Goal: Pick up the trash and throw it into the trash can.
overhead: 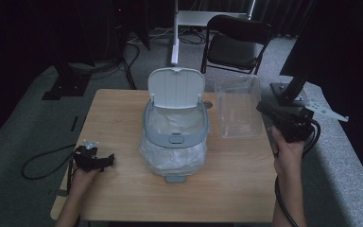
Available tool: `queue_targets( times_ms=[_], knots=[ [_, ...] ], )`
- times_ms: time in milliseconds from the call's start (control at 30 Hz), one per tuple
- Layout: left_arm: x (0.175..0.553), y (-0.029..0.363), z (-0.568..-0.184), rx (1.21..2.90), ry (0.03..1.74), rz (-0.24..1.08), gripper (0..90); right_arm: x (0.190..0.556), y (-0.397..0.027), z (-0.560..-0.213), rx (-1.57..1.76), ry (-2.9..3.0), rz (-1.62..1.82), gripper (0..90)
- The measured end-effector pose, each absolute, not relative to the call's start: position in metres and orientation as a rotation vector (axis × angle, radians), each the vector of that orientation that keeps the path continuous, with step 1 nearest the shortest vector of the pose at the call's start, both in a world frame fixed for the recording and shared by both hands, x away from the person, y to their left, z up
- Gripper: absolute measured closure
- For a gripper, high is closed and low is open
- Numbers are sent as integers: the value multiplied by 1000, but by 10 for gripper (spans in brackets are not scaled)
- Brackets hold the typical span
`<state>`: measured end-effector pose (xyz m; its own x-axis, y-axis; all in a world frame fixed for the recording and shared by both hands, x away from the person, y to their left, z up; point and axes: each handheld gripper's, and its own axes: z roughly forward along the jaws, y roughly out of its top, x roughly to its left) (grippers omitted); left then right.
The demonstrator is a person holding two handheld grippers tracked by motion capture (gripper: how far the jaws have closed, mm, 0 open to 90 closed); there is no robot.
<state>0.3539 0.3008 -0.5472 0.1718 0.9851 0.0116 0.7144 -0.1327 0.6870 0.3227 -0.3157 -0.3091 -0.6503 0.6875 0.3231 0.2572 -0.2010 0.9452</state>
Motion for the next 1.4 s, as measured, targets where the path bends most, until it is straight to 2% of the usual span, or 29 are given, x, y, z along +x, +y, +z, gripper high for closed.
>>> queue_targets(
  times_ms=[467,1400],
  knots=[
    [354,301,-547,1911,1599,649,18,327,-291,-272,965,1715,2030,855],
    [354,301,-547,1911,1599,649,18,354,-225,-265,851,1774,2194,855]
  ],
)
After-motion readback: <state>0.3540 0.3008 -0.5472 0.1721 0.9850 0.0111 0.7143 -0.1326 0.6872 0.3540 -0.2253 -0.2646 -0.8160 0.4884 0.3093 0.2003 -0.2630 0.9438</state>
